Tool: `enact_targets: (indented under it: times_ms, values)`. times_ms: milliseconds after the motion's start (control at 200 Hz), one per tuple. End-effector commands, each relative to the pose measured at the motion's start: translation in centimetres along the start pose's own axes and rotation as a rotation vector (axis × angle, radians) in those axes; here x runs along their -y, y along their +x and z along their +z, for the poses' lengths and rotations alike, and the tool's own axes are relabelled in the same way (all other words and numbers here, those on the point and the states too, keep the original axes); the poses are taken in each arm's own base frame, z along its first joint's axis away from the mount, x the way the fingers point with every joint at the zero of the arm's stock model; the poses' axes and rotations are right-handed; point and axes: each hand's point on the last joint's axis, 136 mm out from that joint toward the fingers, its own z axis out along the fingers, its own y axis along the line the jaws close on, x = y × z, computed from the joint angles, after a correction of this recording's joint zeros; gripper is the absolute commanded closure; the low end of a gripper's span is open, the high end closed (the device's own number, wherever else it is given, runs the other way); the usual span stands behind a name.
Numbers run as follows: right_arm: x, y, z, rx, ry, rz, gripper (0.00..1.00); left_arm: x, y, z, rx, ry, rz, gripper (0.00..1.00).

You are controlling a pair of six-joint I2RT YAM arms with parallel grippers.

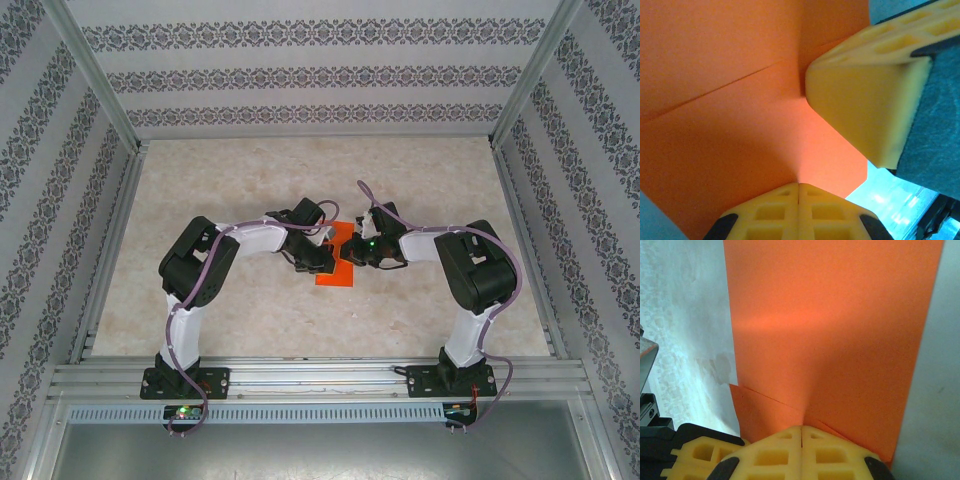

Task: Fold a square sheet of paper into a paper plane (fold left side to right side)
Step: Fold the triangle a second time at the center of the table.

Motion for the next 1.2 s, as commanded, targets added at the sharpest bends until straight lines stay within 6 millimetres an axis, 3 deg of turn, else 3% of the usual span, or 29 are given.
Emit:
enact_targets:
  times_ms: [0, 270, 635, 1194]
  values:
    - [5.4, 2.6, 0.8, -0.067, 0.165, 0.097, 1.0, -1.8, 1.3, 0.6, -0.031, -0.075, -0.006, 0.97]
    - [6.2, 2.6, 0.4, -0.077, 0.201, 0.101, 1.0, -2.1, 2.2, 0.5, -0.049, -0.07, -0.03, 0.96]
    - [7.4, 2.7, -0.3, -0.09, 0.257, 0.106, 1.0, -4.0, 5.7, 0.2, -0.09, -0.097, -0.088, 0.96]
    - [7.7, 2.7, -0.6, -0.092, 0.269, 0.105, 1.0, -5.4, 7.0, -0.9, -0.083, -0.124, -0.117, 0.96]
